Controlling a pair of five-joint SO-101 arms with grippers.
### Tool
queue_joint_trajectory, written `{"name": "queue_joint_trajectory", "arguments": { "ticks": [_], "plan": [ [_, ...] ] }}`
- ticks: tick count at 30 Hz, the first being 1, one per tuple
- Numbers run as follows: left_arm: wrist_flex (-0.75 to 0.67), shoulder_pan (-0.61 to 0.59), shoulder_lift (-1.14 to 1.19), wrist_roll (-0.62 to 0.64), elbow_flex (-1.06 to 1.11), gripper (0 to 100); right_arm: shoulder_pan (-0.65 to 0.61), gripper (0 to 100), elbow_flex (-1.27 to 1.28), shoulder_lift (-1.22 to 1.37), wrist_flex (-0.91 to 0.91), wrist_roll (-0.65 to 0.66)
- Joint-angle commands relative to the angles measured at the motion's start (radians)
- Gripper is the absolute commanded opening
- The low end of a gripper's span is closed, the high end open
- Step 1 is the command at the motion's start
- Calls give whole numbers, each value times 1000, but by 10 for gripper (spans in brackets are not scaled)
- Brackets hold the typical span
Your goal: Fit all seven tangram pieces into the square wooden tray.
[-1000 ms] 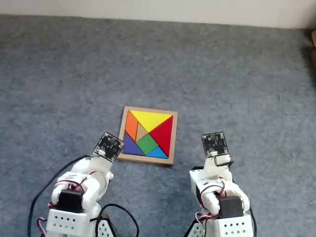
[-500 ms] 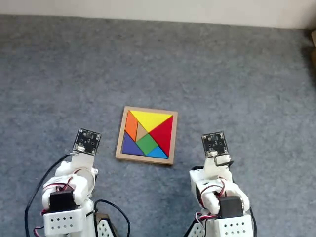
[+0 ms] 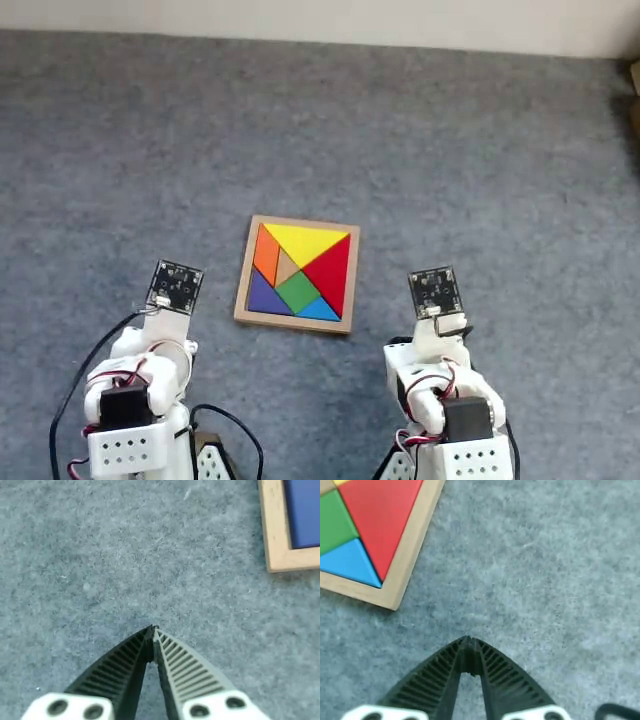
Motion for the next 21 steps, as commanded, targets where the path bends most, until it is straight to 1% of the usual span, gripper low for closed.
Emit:
{"name": "queue_joint_trajectory", "arguments": {
  "ticks": [1,5,21],
  "plan": [
    [9,-10,-28,-8,21,5,13,4,140,-5,5,-6],
    [9,-27,-30,-6,21,5,13,4,140,-5,5,-6],
    [9,-25,-30,-6,21,5,13,4,140,-5,5,-6]
  ]
}}
